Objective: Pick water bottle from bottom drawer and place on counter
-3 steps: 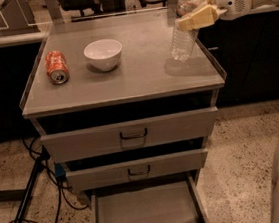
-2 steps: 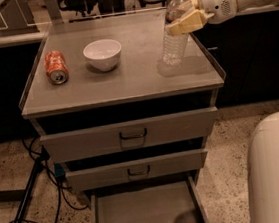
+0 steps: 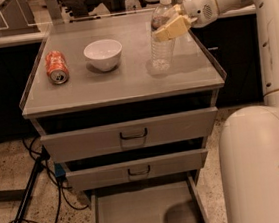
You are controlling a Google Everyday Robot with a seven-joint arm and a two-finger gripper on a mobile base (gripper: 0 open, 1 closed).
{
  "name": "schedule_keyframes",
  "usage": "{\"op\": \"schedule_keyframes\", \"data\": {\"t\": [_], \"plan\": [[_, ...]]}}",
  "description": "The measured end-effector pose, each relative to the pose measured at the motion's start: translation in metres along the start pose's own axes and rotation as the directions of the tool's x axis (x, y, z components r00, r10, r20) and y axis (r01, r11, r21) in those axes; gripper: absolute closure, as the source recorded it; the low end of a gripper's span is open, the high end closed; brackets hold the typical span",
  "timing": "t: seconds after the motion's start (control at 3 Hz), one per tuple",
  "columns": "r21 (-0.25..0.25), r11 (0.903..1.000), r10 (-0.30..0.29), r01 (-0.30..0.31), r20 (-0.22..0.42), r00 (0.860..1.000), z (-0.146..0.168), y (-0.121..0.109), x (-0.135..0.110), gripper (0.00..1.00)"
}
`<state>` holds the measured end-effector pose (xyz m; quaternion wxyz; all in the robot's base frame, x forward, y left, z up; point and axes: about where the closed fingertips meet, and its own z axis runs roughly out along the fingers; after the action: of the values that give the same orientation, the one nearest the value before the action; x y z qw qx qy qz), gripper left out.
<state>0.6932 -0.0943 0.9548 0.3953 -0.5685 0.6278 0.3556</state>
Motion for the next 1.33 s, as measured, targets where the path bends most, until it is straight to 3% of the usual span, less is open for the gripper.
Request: {"op": "schedule_keyframes", "data": {"t": [1.33], "plan": [[-0.053, 0.9968, 0.058, -0.059, -0.023, 0.998, 0.03, -0.011, 0.029, 1.0]]}}
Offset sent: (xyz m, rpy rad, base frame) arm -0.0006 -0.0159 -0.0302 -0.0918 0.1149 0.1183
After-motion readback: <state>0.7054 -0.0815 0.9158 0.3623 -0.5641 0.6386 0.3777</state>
